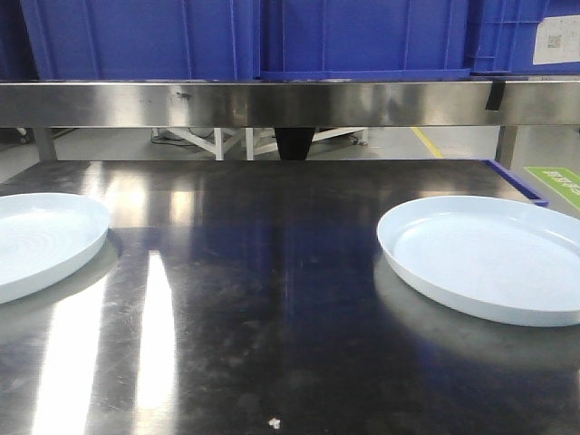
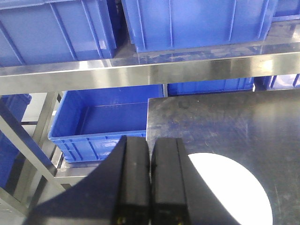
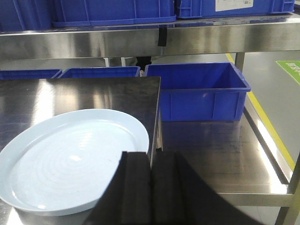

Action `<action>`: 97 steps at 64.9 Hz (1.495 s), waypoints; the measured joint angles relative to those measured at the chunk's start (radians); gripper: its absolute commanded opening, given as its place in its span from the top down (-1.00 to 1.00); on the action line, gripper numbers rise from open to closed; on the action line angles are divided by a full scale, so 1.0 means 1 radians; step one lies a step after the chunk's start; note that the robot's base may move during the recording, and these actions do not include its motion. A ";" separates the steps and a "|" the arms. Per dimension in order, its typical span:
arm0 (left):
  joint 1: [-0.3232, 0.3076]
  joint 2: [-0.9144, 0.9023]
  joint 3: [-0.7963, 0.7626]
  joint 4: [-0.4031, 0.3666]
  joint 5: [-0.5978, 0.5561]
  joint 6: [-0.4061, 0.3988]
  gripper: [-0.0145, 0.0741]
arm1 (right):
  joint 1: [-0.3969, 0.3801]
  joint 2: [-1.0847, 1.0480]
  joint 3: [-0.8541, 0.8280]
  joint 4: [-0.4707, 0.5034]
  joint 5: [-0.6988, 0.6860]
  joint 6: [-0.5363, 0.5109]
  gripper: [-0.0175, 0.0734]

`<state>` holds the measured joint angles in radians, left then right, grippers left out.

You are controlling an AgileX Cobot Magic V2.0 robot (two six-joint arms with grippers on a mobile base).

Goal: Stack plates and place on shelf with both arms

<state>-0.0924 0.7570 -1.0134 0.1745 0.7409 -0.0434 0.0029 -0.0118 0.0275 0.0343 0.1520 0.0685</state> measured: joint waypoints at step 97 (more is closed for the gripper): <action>-0.043 0.000 0.000 -0.010 0.000 0.000 0.48 | 0.000 0.757 -0.632 0.104 0.199 0.044 0.58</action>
<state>-0.1354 0.7570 -1.0134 0.1640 0.7409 -0.0434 0.0029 0.7448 -0.6041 0.1382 0.3507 0.1123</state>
